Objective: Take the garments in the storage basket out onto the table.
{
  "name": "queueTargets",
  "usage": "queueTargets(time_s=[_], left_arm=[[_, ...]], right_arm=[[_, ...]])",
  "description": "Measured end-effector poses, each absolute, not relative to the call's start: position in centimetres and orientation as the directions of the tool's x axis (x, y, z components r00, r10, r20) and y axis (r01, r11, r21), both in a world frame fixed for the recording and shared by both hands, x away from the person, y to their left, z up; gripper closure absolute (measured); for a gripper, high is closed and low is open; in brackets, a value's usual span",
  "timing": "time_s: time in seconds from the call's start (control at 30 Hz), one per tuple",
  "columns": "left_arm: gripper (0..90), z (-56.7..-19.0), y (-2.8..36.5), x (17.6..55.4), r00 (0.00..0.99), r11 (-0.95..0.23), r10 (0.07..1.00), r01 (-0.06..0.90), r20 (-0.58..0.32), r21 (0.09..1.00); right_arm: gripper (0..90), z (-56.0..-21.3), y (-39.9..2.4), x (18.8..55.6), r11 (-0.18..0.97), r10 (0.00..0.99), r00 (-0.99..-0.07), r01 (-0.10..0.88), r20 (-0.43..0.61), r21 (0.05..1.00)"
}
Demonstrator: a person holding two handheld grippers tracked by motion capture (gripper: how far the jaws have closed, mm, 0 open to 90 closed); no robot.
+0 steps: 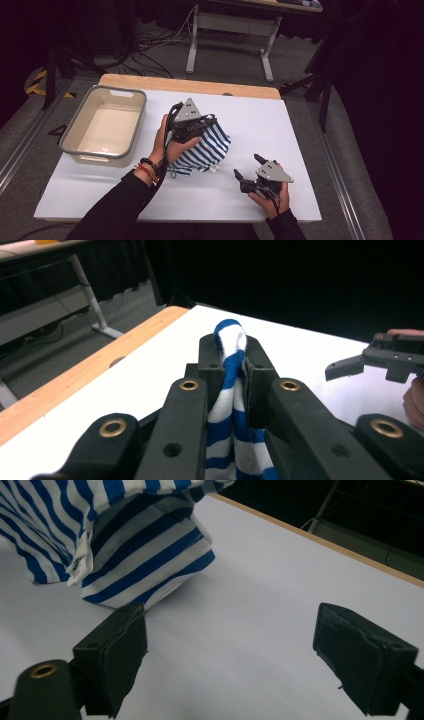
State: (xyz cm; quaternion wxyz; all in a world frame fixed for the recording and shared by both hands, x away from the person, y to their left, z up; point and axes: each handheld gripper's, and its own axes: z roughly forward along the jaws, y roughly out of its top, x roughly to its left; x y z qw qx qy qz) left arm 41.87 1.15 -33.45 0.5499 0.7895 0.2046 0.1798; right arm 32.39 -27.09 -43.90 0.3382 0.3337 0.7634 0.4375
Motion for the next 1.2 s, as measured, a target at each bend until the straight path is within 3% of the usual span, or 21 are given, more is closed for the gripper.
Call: queueTargets(time_s=[0.37, 0.7, 0.9, 1.2], left_arm=[[77.3, -34.4, 0.8, 41.9, 0.851, -0.326, 0.521, 0.124, 0.068, 0.937], [63.6, -34.2, 1.8, 41.5, 0.845, -0.302, 0.531, 0.115, 0.067, 0.946], [47.3, -34.0, 3.8, 40.1, 0.825, -0.327, 0.551, 0.070, 0.130, 0.942], [36.9, -37.1, 6.6, 37.5, 0.816, -0.410, 0.549, 0.075, 0.180, 0.909]], right_arm=[[14.7, -44.0, -27.0, 32.4, 0.401, 0.801, -0.554, 0.216, -0.227, 0.890], [14.7, -44.0, -27.0, 32.4, 0.406, 0.799, -0.555, 0.215, -0.231, 0.888], [14.7, -44.0, -27.1, 32.5, 0.397, 0.804, -0.552, 0.221, -0.221, 0.891], [15.8, -44.0, -27.1, 32.8, 0.377, 0.812, -0.552, 0.245, -0.191, 0.893]])
